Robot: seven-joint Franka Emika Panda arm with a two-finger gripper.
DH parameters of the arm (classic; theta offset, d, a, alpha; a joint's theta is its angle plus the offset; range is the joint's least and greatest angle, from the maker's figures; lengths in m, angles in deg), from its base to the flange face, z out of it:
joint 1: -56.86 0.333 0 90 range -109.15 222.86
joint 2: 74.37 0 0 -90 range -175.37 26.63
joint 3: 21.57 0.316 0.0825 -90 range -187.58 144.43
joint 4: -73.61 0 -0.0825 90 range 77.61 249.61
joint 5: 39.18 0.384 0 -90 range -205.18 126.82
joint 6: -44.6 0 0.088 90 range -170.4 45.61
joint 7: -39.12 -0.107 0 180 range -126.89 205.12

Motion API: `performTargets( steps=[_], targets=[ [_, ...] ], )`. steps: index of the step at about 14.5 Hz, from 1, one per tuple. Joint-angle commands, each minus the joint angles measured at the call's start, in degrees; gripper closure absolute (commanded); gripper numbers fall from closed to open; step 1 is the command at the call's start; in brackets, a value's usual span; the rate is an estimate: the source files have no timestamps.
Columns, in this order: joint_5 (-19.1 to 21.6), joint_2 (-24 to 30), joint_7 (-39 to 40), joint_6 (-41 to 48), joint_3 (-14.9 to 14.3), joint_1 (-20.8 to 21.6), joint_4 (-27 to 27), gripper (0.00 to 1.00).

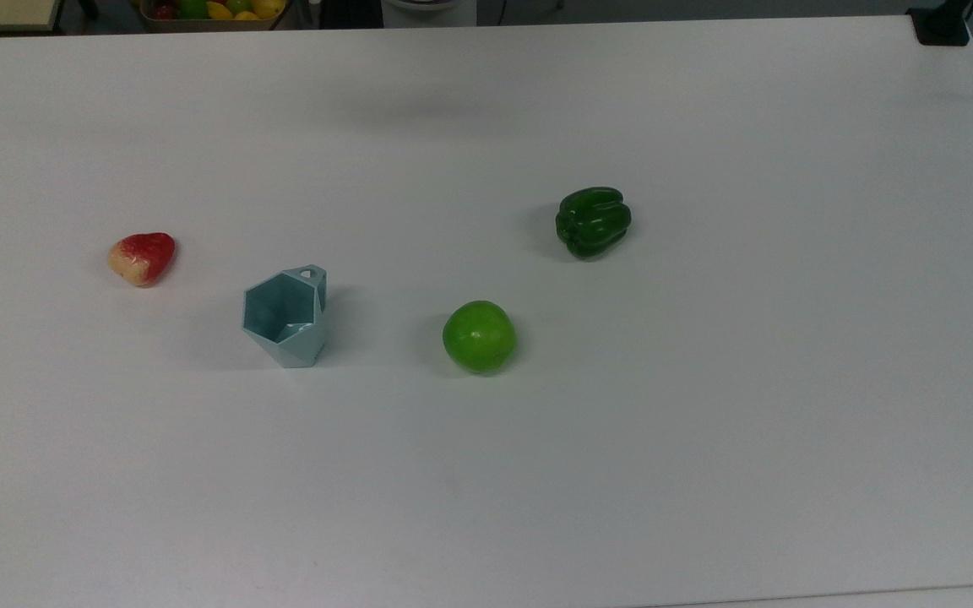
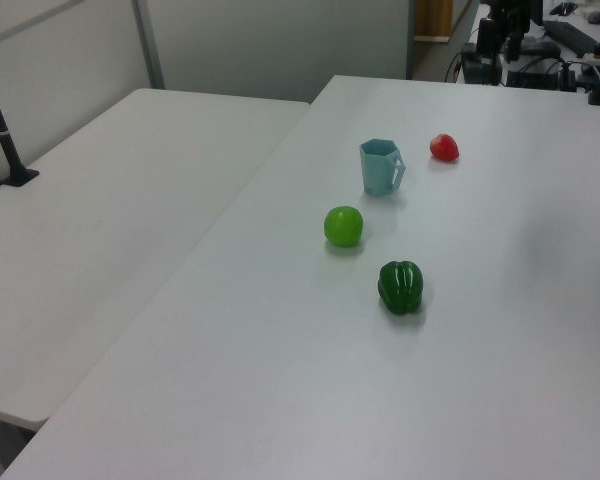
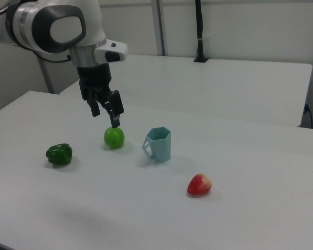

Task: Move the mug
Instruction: 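Move the gripper over the light blue mug's rim and lower it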

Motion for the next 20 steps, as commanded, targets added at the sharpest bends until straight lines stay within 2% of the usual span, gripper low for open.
performTargets(
  steps=[1, 2, 5, 10, 20],
  targets=[
    [1.1, -6.3, -4.1, -4.5, -0.2, 0.3, -4.3, 0.00],
    [1.0, -9.0, -4.7, -7.9, -0.3, 0.3, -4.6, 0.00],
    [0.9, -12.5, -5.0, -13.4, -0.3, 0.3, -4.5, 0.00],
    [0.1, -19.4, -14.2, -22.6, -0.1, 2.8, -4.2, 0.00],
    [0.1, -24.2, -14.5, -33.0, -0.1, 2.9, -1.8, 0.00]
  ],
)
